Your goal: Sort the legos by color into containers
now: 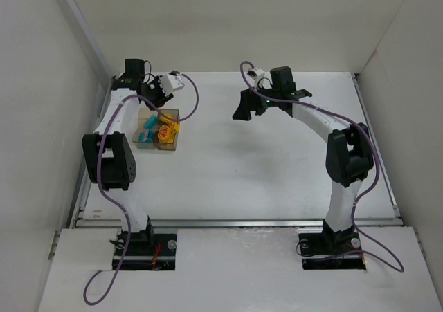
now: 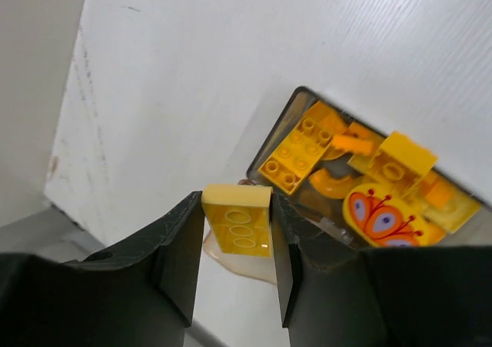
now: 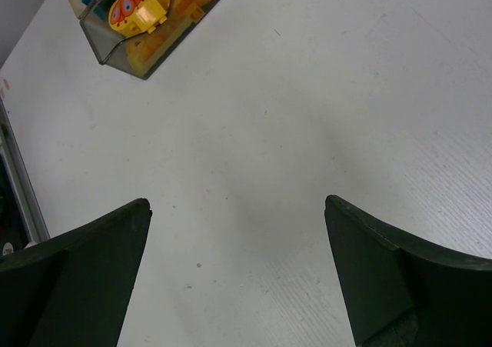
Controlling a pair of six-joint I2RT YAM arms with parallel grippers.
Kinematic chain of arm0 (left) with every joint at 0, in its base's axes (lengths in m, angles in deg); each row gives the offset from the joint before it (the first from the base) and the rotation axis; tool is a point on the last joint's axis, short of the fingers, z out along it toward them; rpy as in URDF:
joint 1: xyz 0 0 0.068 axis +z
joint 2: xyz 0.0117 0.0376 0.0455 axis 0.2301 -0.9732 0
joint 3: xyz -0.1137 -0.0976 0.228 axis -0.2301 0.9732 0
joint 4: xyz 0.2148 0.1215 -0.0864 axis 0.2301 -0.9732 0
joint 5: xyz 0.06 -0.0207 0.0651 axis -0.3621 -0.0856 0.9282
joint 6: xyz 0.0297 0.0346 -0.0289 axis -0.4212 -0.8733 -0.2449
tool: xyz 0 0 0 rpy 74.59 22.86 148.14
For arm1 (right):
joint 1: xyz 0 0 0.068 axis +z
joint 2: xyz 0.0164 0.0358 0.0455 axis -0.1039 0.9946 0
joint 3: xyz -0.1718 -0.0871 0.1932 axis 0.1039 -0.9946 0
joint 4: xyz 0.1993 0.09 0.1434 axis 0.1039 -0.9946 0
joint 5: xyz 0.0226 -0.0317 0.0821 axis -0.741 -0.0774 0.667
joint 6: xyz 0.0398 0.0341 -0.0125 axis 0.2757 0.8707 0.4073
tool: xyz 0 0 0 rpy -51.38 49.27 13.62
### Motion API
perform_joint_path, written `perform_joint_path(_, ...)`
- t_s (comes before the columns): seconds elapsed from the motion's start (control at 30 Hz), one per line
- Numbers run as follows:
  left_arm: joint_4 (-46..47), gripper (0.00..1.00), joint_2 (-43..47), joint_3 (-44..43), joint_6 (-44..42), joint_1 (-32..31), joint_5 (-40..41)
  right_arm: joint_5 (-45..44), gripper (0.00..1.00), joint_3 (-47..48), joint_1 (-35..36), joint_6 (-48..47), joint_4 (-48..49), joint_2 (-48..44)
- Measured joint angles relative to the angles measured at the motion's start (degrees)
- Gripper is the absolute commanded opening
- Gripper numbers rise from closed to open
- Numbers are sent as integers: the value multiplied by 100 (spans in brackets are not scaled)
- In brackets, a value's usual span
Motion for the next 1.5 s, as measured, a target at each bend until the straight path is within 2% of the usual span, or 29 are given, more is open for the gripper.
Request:
perform_joint_path(0.33,-2,0,-7,317,2055,-31,-715,0,100,0,0,0,0,0)
perform_joint_path(0.53,321,0,-13,619,2874,-31,-688,13,100,0,0,0,2,0)
perform_joint_path(0.57,380,8,-13,629,2942,-31,-682,24,100,0,0,0,2,0)
perform_joint_path(0.67,472,20,-13,656,3021,-37,-643,42,100,0,0,2,0,0)
perform_joint_path(0.7,479,29,-20,656,3027,-44,-627,42,100,0,0,0,2,0)
perform_joint_path(0.8,485,42,-46,656,3034,-63,-575,42,100,0,0,0,0,0)
perform_joint_path(0.83,487,53,-61,656,3036,-66,-568,42,100,0,0,0,2,0)
perform_joint_path(0.9,501,100,-81,662,2992,-72,-551,44,100,0,0,0,2,0)
perform_joint_path(1.17,643,100,-83,682,3091,-76,-439,68,100,0,-33,0,0,0)
perform_joint_path(1.3,850,100,-74,682,3473,-59,-249,90,100,0,-94,22,4,0)
perform_joint_path(1.37,1095,100,-46,682,3862,-2,59,48,100,0,-186,92,11,-2)
perform_joint_path(1.5,1665,100,90,538,4920,297,1626,-680,100,-24,-509,511,28,-46)
